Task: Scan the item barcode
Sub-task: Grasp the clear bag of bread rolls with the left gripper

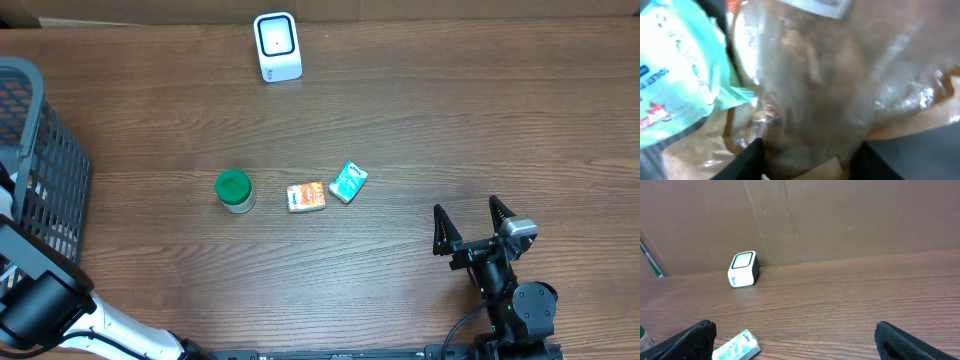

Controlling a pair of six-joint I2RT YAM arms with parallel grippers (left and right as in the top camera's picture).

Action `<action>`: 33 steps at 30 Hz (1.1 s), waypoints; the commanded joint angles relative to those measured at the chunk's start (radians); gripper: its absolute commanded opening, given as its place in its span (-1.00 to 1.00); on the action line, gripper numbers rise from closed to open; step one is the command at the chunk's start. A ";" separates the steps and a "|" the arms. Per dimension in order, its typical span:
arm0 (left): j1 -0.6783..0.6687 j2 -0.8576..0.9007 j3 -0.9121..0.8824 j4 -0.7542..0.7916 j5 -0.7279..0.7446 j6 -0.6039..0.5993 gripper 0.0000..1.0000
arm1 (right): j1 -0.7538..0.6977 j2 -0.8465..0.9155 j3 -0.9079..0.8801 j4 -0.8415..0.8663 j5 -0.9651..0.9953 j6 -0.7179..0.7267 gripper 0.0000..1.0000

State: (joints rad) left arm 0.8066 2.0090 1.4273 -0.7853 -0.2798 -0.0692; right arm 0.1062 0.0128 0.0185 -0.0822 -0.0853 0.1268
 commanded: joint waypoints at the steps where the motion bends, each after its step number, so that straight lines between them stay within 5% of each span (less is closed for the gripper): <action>1: 0.006 0.097 -0.084 -0.011 0.071 0.002 -0.56 | 0.005 -0.010 -0.010 0.005 0.010 -0.001 1.00; 4: 0.006 0.097 -0.084 -0.006 0.070 0.003 -0.92 | 0.005 -0.010 -0.010 0.005 0.010 -0.001 1.00; 12: 0.006 0.096 -0.025 -0.060 0.070 0.003 -0.92 | 0.005 -0.010 -0.010 0.005 0.010 -0.001 1.00; 23: 0.006 0.066 0.344 -0.364 0.070 -0.006 -0.92 | 0.005 -0.010 -0.010 0.005 0.010 -0.001 1.00; 33: 0.006 -0.090 0.394 -0.378 0.067 -0.021 -0.91 | 0.005 -0.010 -0.010 0.005 0.010 -0.001 1.00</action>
State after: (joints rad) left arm 0.8074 1.9945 1.7943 -1.1625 -0.2199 -0.0753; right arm 0.1066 0.0128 0.0185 -0.0822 -0.0853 0.1268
